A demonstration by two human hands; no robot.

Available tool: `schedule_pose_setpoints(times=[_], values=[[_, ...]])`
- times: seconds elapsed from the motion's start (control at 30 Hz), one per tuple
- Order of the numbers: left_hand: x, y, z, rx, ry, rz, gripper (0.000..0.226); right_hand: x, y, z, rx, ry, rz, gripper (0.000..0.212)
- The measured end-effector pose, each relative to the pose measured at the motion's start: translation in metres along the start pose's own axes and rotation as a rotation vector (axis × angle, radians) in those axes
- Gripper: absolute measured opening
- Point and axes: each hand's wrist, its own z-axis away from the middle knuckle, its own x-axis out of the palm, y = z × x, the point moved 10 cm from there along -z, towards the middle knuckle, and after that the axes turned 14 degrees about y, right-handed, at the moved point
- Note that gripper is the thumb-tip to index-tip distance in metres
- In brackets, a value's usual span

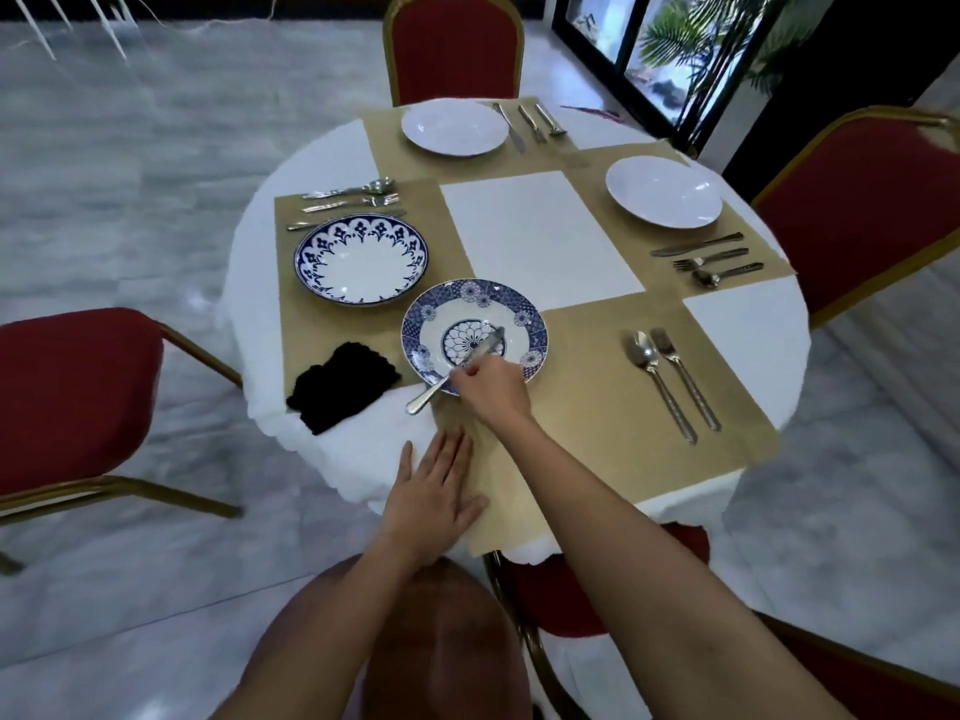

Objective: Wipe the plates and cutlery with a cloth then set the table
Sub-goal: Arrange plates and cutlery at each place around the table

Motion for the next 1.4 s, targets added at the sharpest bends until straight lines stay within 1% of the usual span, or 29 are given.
schedule_pose_setpoints(times=[0.07, 0.13, 0.2, 0.27, 0.33, 0.4, 0.5, 0.6, 0.7, 0.8, 0.87, 1.03, 1.13, 1.2, 1.27, 1.33, 1.4], values=[[-0.002, 0.002, 0.0, 0.031, 0.018, 0.01, 0.078, 0.005, 0.0, -0.001, 0.034, 0.003, 0.079, 0.035], [-0.005, 0.005, 0.0, 0.08, 0.078, 0.014, 0.082, 0.007, -0.003, -0.002, 0.044, 0.025, 0.158, 0.043], [-0.008, 0.007, 0.0, 0.092, 0.118, 0.03, 0.079, 0.007, -0.005, -0.004, 0.062, 0.046, 0.205, 0.049], [-0.012, 0.006, 0.0, 0.076, 0.142, 0.049, 0.076, 0.005, -0.006, -0.006, 0.099, 0.055, 0.215, 0.048], [-0.01, 0.008, 0.001, 0.089, 0.123, 0.039, 0.077, 0.001, -0.004, -0.008, 0.141, 0.056, 0.199, 0.047], [-0.007, 0.006, 0.0, 0.081, 0.112, 0.042, 0.079, -0.003, -0.003, -0.012, 0.135, 0.034, 0.2, 0.05], [-0.003, 0.005, 0.001, 0.056, 0.065, 0.038, 0.078, -0.01, 0.007, -0.015, 0.177, 0.02, 0.15, 0.034], [-0.004, 0.005, 0.002, 0.04, 0.078, 0.023, 0.081, -0.018, 0.016, -0.017, 0.196, 0.047, 0.135, 0.03], [-0.006, 0.008, 0.001, 0.047, 0.106, 0.035, 0.079, -0.024, 0.015, -0.015, 0.12, 0.071, 0.195, 0.026], [-0.008, 0.01, 0.002, 0.006, 0.104, 0.025, 0.081, -0.023, 0.001, -0.011, -0.089, 0.057, 0.389, 0.028], [-0.007, 0.012, 0.003, -0.004, 0.1, 0.029, 0.083, -0.022, -0.005, -0.01, -0.181, 0.058, 0.458, 0.028], [-0.01, 0.022, 0.003, -0.03, 0.113, 0.007, 0.097, -0.032, -0.001, -0.009, -0.219, 0.045, 0.444, 0.025], [-0.003, 0.034, -0.001, -0.026, 0.102, -0.016, 0.094, -0.056, 0.017, -0.01, -0.218, 0.065, 0.422, 0.02], [-0.002, 0.049, -0.007, -0.023, 0.098, -0.001, 0.091, -0.078, 0.04, -0.014, -0.168, 0.077, 0.394, 0.018], [0.0, 0.072, -0.015, -0.012, 0.099, 0.049, 0.095, -0.104, 0.072, -0.02, -0.105, 0.093, 0.388, 0.018], [-0.002, 0.096, -0.026, -0.009, 0.124, 0.073, 0.102, -0.131, 0.105, -0.029, -0.085, 0.118, 0.396, 0.017], [0.001, 0.117, -0.037, -0.005, 0.126, 0.063, 0.103, -0.157, 0.137, -0.039, -0.066, 0.161, 0.394, 0.019]])
